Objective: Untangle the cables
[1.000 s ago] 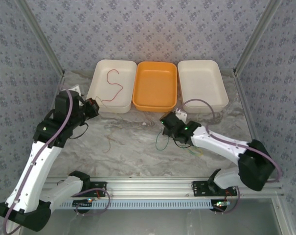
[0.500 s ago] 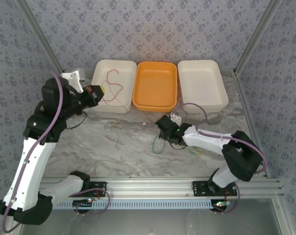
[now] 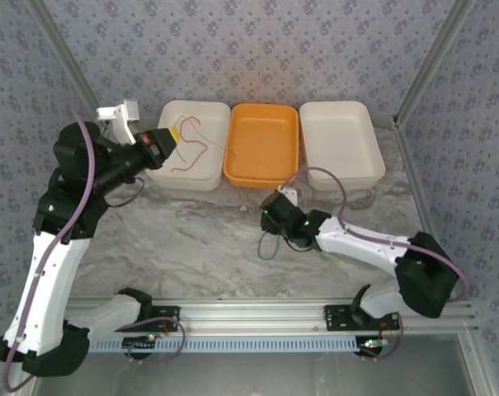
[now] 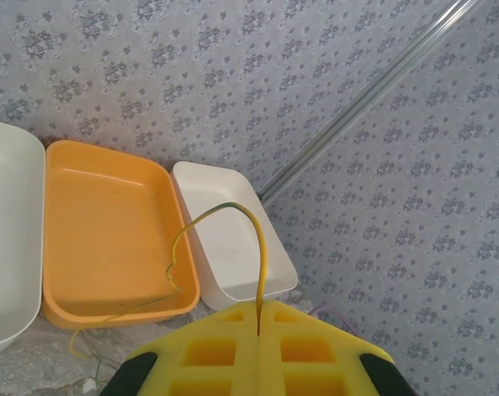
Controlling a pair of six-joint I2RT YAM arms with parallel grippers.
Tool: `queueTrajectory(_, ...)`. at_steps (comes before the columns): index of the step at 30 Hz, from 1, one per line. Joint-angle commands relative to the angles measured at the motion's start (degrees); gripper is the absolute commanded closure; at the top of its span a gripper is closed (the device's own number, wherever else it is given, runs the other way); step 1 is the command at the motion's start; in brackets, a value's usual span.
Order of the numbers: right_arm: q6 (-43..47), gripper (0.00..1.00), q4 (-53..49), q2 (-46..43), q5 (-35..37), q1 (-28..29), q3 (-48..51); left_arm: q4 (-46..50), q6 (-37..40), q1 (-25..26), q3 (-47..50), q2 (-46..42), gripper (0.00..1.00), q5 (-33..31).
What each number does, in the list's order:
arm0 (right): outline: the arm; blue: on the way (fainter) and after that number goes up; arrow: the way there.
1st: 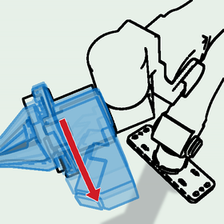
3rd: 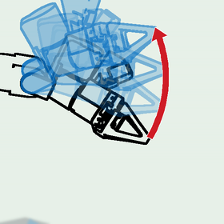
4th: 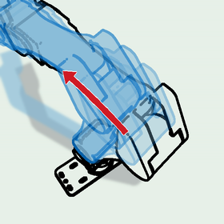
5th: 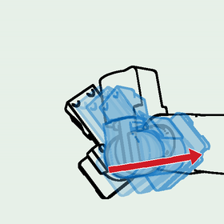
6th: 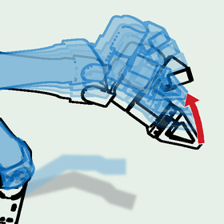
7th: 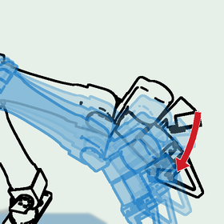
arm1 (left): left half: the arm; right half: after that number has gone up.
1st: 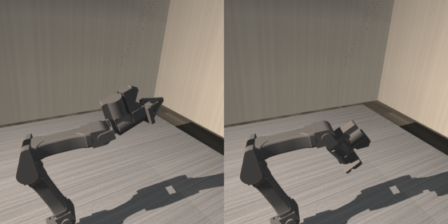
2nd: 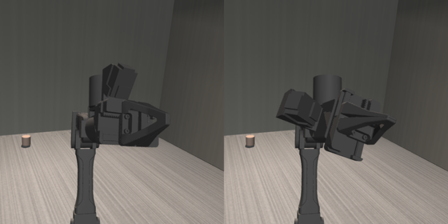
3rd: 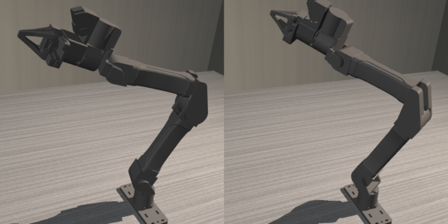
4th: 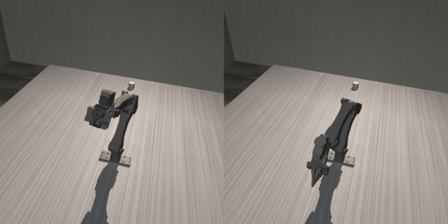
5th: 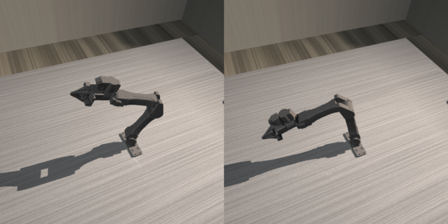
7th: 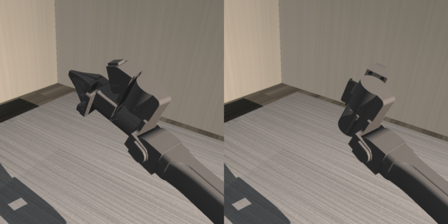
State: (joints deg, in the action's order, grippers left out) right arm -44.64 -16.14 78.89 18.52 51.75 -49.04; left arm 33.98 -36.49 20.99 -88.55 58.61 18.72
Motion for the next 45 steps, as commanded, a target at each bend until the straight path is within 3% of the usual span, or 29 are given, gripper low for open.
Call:
queueTrajectory(1,7.67,0.52,6.88,-0.54,2.44,1.53,0.55,-2.96,-1.25,0.18,-1.51,-0.07,1.0,2.19)
queueTrajectory(7,18.7,0.47,23.91,-0.29,-4.57,3.55,1.23,-3.38,-2.9,0.28,-2.39,0.1,1.0,4.51)
queueTrajectory(13,21.89,0.38,28.72,2.16,-10.39,4.03,-3.96,-2.32,-3.23,0.29,-3.27,-0.69,1.0,5.32)
queueTrajectory(19,22.88,0.36,34.53,1.36,-12.01,5.61,-4.53,-0.82,-2.73,0.36,-3.16,-1.22,1.0,5.37)
queueTrajectory(26,23.98,0.37,32.08,-0.49,-11.85,5.65,-6.84,-0.97,-2.72,0.35,-2.48,-1.39,1.0,5.54)
queueTrajectory(32,23.46,0.46,28.13,0.9,-8.72,3.56,-9.58,-1.4,-3.06,0.36,-2.06,-1.48,1.0,6.11)
queueTrajectory(45,19.23,0.48,23.06,5.6,-6.98,0.81,-15.32,-0.44,-4.36,0.36,-2.5,-2.87,1.0,7.03)
